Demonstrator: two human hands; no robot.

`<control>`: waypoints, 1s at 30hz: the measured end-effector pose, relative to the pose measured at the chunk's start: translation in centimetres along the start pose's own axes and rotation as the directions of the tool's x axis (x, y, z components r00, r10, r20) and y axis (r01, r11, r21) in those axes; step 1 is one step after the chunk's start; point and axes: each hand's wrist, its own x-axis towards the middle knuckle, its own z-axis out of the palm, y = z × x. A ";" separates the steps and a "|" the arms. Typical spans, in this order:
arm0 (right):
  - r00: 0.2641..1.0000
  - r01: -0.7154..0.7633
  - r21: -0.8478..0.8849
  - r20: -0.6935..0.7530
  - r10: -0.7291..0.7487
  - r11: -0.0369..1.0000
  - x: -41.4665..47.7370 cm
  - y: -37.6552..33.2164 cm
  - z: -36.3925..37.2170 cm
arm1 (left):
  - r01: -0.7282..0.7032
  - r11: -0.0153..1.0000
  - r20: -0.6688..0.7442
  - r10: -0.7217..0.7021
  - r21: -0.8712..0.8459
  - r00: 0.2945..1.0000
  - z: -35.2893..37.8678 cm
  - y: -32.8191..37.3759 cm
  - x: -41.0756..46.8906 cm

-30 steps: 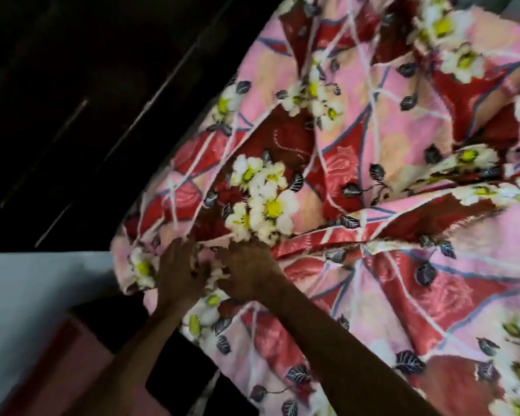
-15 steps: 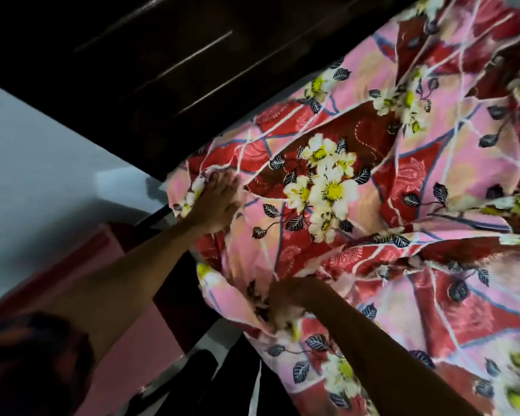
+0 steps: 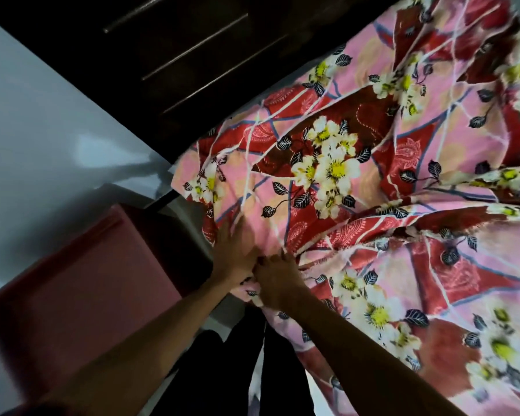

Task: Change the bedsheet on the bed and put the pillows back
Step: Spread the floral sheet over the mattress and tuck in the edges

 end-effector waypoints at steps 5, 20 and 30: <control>0.984 -0.061 0.341 0.175 0.000 0.938 -1.3 -0.6 -1.0 | 0.138 0.987 0.160 -0.150 0.083 0.976 1.9 1.0 1.5; 0.982 0.178 0.097 0.049 -0.183 0.979 -11.7 2.0 7.2 | -0.078 0.995 -0.255 0.060 -0.060 0.965 3.7 0.6 -6.3; 0.975 0.221 -0.181 0.030 -0.219 0.959 -12.9 0.2 10.0 | 0.117 0.943 -0.074 -0.147 -0.311 0.986 10.6 4.9 -13.2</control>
